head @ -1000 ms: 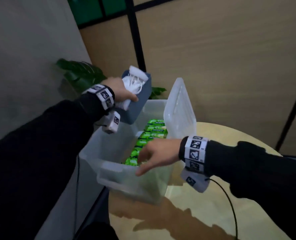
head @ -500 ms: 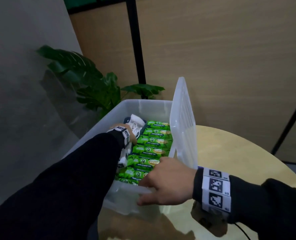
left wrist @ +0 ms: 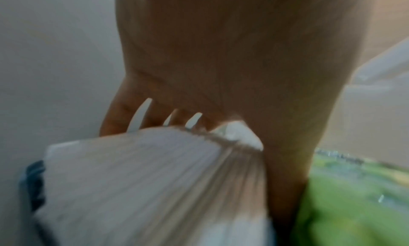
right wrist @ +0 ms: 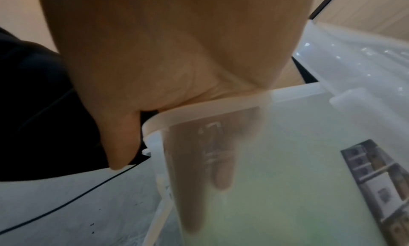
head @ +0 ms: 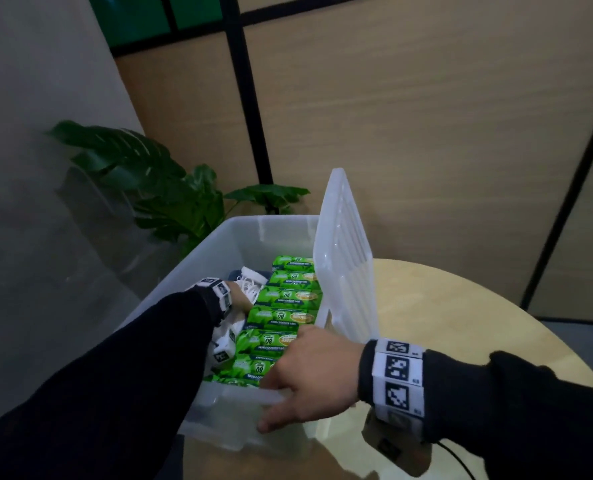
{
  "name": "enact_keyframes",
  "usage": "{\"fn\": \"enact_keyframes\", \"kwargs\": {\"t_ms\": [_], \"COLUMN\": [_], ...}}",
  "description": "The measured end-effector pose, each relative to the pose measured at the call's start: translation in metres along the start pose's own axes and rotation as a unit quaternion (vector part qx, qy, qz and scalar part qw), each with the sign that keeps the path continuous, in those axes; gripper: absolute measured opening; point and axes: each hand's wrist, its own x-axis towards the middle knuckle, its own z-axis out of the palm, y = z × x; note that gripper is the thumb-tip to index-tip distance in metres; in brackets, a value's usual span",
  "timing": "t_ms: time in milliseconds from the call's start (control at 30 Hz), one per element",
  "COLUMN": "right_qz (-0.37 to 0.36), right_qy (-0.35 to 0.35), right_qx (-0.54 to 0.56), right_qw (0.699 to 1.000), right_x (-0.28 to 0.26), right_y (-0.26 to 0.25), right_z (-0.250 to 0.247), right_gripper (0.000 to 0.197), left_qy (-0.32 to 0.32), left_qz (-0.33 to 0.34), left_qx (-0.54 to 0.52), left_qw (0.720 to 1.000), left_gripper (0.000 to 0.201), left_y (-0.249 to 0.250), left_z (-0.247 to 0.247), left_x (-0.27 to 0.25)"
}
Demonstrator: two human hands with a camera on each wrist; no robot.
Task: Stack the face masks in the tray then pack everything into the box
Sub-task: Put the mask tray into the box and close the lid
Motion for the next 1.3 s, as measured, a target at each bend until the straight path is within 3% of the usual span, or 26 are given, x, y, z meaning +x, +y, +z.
{"fn": "enact_keyframes", "kwargs": {"t_ms": [67, 100, 133, 167, 233, 333, 367, 433, 500, 600, 667, 733, 833, 900, 1000, 1100, 1200, 1300], "right_qz": [-0.008, -0.011, -0.012, -0.004, 0.040, 0.215, 0.281, 0.405, 0.488, 0.501, 0.495, 0.490, 0.443, 0.408, 0.369, 0.365, 0.369, 0.383], "right_qy": [0.010, 0.026, 0.052, 0.093, 0.214, 0.330, 0.338, 0.314, 0.256, 0.205, 0.209, 0.218, 0.280, 0.331, 0.366, 0.340, 0.244, 0.154], "right_qx": [0.083, 0.183, 0.310, 0.437, 0.624, 0.742, 0.754, 0.746, 0.734, 0.742, 0.745, 0.748, 0.764, 0.760, 0.736, 0.692, 0.652, 0.627], "right_qw": [0.996, 0.983, 0.949, 0.895, 0.751, 0.543, 0.489, 0.425, 0.397, 0.395, 0.395, 0.392, 0.376, 0.384, 0.435, 0.521, 0.616, 0.661], "right_x": [-0.006, -0.011, -0.017, -0.026, -0.044, -0.068, -0.074, -0.085, -0.091, -0.094, -0.093, -0.094, -0.098, -0.101, -0.097, -0.083, -0.066, -0.051], "right_y": [0.006, 0.010, 0.014, 0.019, 0.027, 0.042, 0.049, 0.066, 0.079, 0.084, 0.082, 0.077, 0.076, 0.080, 0.080, 0.065, 0.043, 0.020], "right_z": [-0.002, -0.004, -0.005, -0.005, -0.002, 0.016, 0.026, 0.055, 0.086, 0.117, 0.126, 0.127, 0.114, 0.094, 0.050, 0.010, -0.013, -0.015], "right_gripper": [0.057, 0.047, 0.035, 0.028, 0.025, 0.033, 0.035, 0.028, 0.027, 0.037, 0.034, 0.041, 0.037, 0.032, 0.031, 0.021, 0.029, 0.038], "left_qy": [0.022, 0.053, 0.102, 0.157, 0.219, 0.157, 0.138, 0.118, 0.106, 0.114, 0.195, 0.266, 0.288, 0.299, 0.316, 0.313, 0.275, 0.243], "left_qz": [-0.015, -0.013, -0.007, 0.007, 0.073, 0.154, 0.159, 0.164, 0.163, 0.171, 0.166, 0.160, 0.176, 0.190, 0.150, 0.098, 0.041, -0.004], "left_qx": [-0.023, -0.047, -0.073, -0.112, -0.263, -0.514, -0.534, -0.496, -0.434, -0.393, -0.331, -0.318, -0.351, -0.402, -0.474, -0.453, -0.411, -0.404], "left_qw": [0.999, 0.997, 0.992, 0.981, 0.937, 0.829, 0.819, 0.844, 0.880, 0.896, 0.908, 0.896, 0.873, 0.844, 0.808, 0.829, 0.868, 0.882], "left_gripper": [0.059, 0.055, 0.050, 0.045, 0.040, 0.050, 0.054, 0.060, 0.067, 0.060, 0.043, 0.035, 0.042, 0.033, 0.031, 0.035, 0.031, 0.029], "left_y": [-0.004, -0.006, -0.009, -0.009, 0.003, 0.046, 0.059, 0.085, 0.104, 0.130, 0.142, 0.143, 0.113, 0.078, 0.015, -0.046, -0.098, -0.137], "left_z": [-0.010, -0.018, -0.027, -0.038, -0.060, -0.091, -0.097, -0.101, -0.095, -0.082, -0.084, -0.093, -0.111, -0.116, -0.111, -0.093, -0.066, -0.028], "left_x": [-0.001, -0.006, -0.007, -0.012, -0.032, -0.080, -0.092, -0.107, -0.110, -0.113, -0.122, -0.134, -0.151, -0.163, -0.171, -0.171, -0.166, -0.154]}}
